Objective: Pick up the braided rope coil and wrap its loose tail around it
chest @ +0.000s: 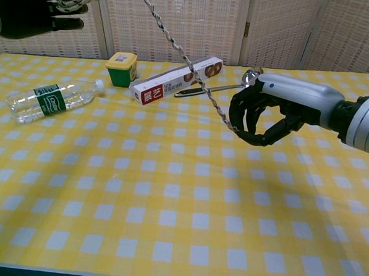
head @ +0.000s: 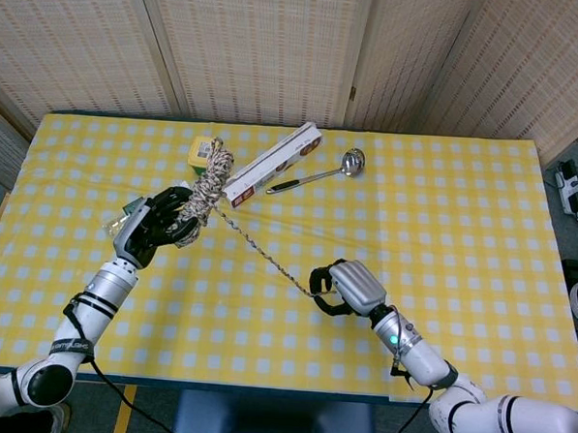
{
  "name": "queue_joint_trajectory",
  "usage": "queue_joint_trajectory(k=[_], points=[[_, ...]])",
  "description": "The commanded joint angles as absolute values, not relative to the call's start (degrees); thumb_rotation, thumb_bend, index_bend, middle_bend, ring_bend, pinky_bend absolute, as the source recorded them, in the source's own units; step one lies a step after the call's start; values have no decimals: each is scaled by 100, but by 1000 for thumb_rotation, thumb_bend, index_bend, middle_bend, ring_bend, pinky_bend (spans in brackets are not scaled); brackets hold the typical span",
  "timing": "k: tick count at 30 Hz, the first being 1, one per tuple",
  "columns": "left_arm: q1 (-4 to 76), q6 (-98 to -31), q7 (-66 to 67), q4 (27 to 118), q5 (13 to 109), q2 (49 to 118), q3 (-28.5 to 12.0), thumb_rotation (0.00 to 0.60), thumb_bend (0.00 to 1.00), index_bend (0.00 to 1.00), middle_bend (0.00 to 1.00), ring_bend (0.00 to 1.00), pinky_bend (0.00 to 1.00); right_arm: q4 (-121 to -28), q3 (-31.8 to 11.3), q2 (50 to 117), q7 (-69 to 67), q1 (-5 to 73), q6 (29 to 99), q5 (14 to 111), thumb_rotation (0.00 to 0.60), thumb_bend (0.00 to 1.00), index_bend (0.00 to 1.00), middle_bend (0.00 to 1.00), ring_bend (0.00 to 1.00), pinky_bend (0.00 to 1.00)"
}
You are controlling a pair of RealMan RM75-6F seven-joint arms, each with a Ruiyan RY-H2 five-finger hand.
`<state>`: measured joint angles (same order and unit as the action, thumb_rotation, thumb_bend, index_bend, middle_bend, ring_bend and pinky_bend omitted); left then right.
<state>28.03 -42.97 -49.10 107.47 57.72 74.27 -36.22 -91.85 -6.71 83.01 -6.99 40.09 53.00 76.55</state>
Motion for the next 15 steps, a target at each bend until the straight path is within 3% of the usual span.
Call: queue_joint_trajectory(k=[1, 7, 15], points=[[2709, -4238, -5194, 10784, 6075, 7302, -3649, 600, 665, 723, 731, 695, 795, -9095, -730, 8371, -704, 4044, 5231, 7561, 600, 515, 758, 562, 527, 373], [2672, -4258, -5458, 10801, 6805, 7209, -3469, 600, 665, 722, 731, 694, 795, -9046, -1007, 8459, -770, 4181, 5087, 7278, 600, 515, 758, 562, 527, 374], [2765, -4359, -5925, 10733, 8095, 7038, -2981, 600, 665, 720, 731, 693, 794, -9166, -1686, 8537, -519, 4555, 4957, 6497, 600, 515, 758, 562, 523, 380]])
